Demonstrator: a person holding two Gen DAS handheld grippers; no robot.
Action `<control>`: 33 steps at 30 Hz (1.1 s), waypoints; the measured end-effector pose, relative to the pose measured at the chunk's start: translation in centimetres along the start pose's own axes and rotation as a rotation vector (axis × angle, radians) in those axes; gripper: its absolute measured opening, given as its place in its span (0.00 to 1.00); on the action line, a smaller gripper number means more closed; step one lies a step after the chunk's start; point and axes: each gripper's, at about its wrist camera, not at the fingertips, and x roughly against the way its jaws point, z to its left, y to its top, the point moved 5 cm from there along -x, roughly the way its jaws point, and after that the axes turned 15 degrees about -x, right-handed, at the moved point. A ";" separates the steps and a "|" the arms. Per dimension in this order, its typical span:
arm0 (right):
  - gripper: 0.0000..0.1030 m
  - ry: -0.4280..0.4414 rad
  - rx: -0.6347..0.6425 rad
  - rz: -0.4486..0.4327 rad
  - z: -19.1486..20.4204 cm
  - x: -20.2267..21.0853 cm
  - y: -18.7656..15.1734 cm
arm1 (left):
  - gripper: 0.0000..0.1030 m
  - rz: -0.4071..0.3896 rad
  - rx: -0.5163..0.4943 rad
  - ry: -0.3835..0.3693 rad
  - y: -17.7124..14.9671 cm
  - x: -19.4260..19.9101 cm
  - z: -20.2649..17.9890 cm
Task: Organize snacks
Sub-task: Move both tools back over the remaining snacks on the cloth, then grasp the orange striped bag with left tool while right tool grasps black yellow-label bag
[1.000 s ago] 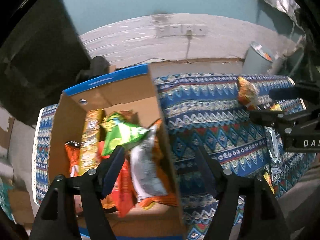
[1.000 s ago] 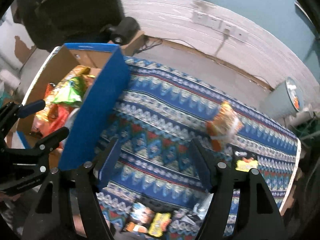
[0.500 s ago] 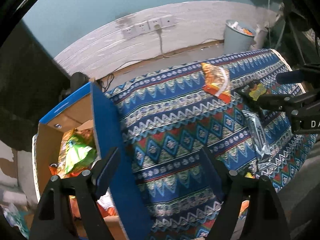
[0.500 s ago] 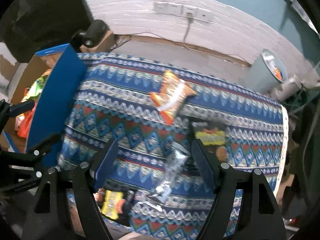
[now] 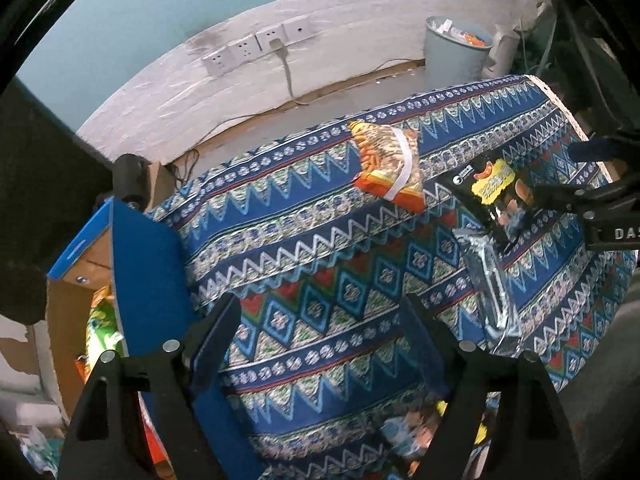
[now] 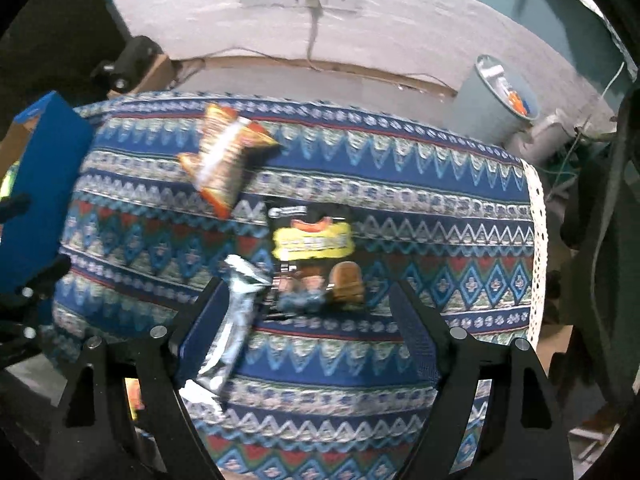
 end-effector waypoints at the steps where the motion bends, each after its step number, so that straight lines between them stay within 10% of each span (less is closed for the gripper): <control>1: 0.79 0.005 -0.009 0.005 -0.3 -0.4 0.2 | 0.80 0.004 0.004 -0.010 0.3 -0.3 -0.1; 27: 0.79 -0.007 -0.035 0.137 -0.2 -9.9 0.1 | 0.80 0.052 -0.003 -0.087 3.9 -7.7 -1.0; 33: 0.62 -0.014 -0.015 0.121 -0.4 -10.0 1.1 | 0.80 0.063 -0.007 -0.111 5.4 -8.4 -1.1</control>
